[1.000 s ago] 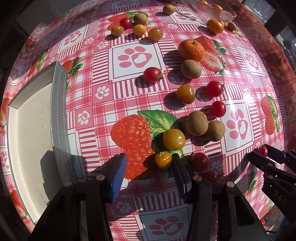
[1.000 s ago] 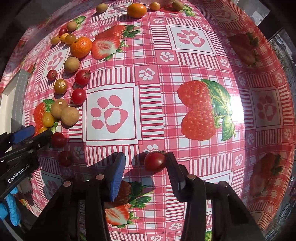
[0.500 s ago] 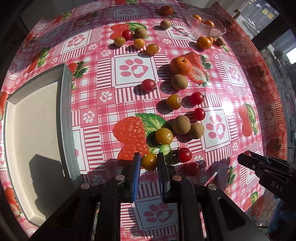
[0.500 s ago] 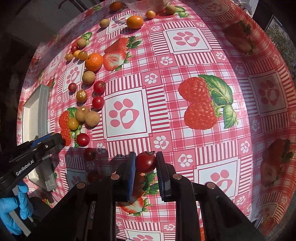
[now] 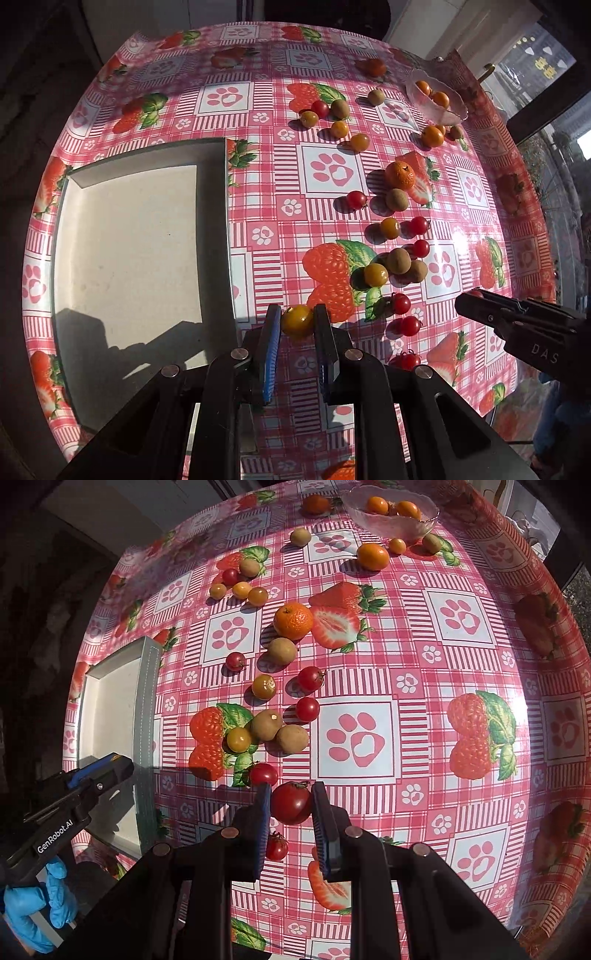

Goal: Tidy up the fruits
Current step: 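Carry both tomatoes over the white tray and open both tools to drop them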

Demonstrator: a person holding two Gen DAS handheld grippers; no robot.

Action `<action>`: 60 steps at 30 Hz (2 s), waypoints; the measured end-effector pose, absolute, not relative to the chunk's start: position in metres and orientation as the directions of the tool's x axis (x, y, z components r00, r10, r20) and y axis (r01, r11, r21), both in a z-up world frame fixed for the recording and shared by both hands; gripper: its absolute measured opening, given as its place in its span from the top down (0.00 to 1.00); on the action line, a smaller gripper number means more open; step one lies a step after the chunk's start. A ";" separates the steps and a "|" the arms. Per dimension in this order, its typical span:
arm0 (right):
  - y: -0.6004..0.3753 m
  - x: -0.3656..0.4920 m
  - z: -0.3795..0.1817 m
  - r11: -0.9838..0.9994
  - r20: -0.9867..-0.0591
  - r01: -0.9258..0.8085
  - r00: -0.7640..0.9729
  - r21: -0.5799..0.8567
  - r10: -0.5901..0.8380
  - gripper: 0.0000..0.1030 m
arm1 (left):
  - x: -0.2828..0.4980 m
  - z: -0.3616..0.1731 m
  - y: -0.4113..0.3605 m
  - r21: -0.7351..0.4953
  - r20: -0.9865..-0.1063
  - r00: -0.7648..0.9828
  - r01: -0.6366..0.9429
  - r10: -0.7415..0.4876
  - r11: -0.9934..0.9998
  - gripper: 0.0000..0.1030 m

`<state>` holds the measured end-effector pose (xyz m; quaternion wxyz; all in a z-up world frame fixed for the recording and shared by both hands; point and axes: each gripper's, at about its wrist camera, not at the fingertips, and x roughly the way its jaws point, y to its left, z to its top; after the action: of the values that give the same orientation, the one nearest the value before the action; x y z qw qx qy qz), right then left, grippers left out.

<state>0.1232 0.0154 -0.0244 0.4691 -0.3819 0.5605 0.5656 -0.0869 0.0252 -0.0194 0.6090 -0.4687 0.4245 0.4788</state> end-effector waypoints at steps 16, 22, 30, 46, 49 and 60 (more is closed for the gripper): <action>0.107 -0.062 -0.035 -0.205 -0.932 -0.914 -0.362 0.351 0.021 0.77 | -0.225 -0.041 0.073 -0.032 -0.972 0.006 -0.994 0.233 -0.107 0.81; 0.135 -0.101 -0.064 -0.220 -0.946 -0.921 -0.324 0.322 -0.028 0.77 | -0.243 -0.067 0.089 -0.004 -0.981 -0.020 -0.992 0.190 -0.126 0.81; 0.141 -0.116 -0.097 -0.221 -0.961 -0.935 -0.262 0.276 -0.089 0.75 | -0.246 -0.084 0.084 0.022 -0.985 -0.037 -0.996 0.170 -0.092 0.81; 0.135 -0.105 -0.058 -0.229 -0.952 -0.926 -0.305 0.300 -0.013 0.15 | -0.239 -0.079 0.076 0.080 -0.980 -0.095 -0.993 0.174 -0.087 0.07; 0.125 -0.090 -0.047 -0.218 -0.952 -0.930 -0.305 0.297 0.004 0.15 | -0.229 -0.073 0.069 0.082 -0.981 -0.091 -0.995 0.173 -0.058 0.07; 0.067 0.017 -0.043 -0.044 -0.977 -0.979 -0.201 0.198 0.067 0.15 | -0.155 -0.048 0.035 0.085 -0.977 -0.053 -0.985 0.205 0.153 0.07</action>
<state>0.0174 0.0674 -0.0433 0.4554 -0.4383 0.5201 0.5745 -0.1547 0.0346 -0.0484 0.5686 -0.3877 0.5030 0.5229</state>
